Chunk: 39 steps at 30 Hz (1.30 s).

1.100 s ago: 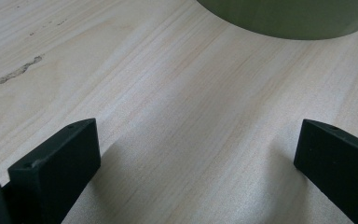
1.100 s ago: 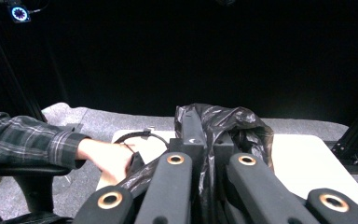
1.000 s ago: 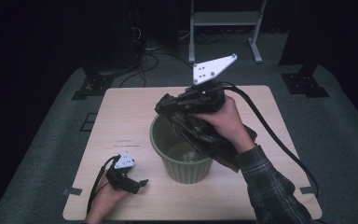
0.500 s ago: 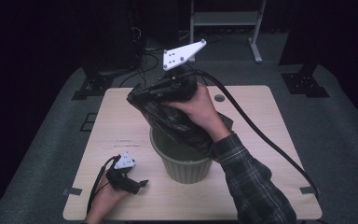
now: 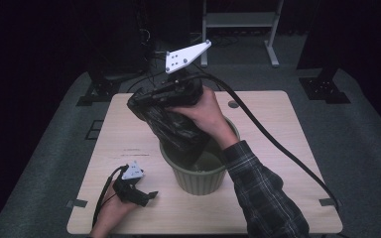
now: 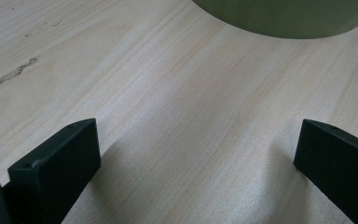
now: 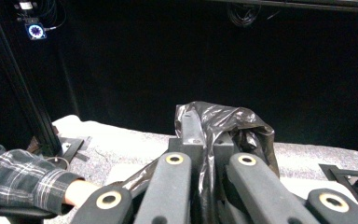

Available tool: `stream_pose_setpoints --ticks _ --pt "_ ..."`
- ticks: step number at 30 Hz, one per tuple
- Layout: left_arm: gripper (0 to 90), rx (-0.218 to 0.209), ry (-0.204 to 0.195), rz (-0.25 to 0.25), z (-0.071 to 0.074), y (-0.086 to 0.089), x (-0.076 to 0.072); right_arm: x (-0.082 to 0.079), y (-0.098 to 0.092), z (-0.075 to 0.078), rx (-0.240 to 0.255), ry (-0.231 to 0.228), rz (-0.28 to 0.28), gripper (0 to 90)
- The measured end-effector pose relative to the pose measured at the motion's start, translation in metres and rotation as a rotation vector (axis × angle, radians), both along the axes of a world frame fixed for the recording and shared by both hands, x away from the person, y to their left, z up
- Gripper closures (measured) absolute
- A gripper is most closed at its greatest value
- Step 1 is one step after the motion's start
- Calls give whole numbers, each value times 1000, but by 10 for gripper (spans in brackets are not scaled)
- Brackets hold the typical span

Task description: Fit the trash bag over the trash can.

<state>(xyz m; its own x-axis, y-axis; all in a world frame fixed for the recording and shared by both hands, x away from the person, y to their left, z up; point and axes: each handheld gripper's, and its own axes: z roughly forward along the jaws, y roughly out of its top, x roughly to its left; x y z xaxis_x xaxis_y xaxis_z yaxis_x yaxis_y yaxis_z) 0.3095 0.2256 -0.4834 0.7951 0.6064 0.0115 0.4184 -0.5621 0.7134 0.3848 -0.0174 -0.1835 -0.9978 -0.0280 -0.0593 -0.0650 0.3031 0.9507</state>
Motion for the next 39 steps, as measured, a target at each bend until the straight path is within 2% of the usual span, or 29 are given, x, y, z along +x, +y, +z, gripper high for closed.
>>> stream_pose_setpoints --ticks 8,12,17,20,21,24,28,31,39 --pt "0 1 -1 1 0 0 0 -1 -36 -16 -10 12 -49 889" --pt "0 2 0 1 0 0 0 -2 -54 -25 -37 13 -79 887" --pt "0 0 0 3 0 0 0 -1 -75 -40 -57 37 -111 883" --pt "0 1 -1 3 0 0 0 2 -85 -53 -74 70 -116 862" --pt "0 1 -1 3 0 0 0 3 -89 -58 -81 62 -130 862" --pt "0 2 -1 3 0 0 0 7 -99 -68 -94 90 -149 862" --pt "0 2 0 3 0 0 0 11 -107 -77 -121 101 -176 850" --pt "0 2 0 4 0 0 0 13 -108 -79 -153 108 -187 795" --pt "0 2 0 3 0 0 0 14 -114 -75 -169 82 -253 454"
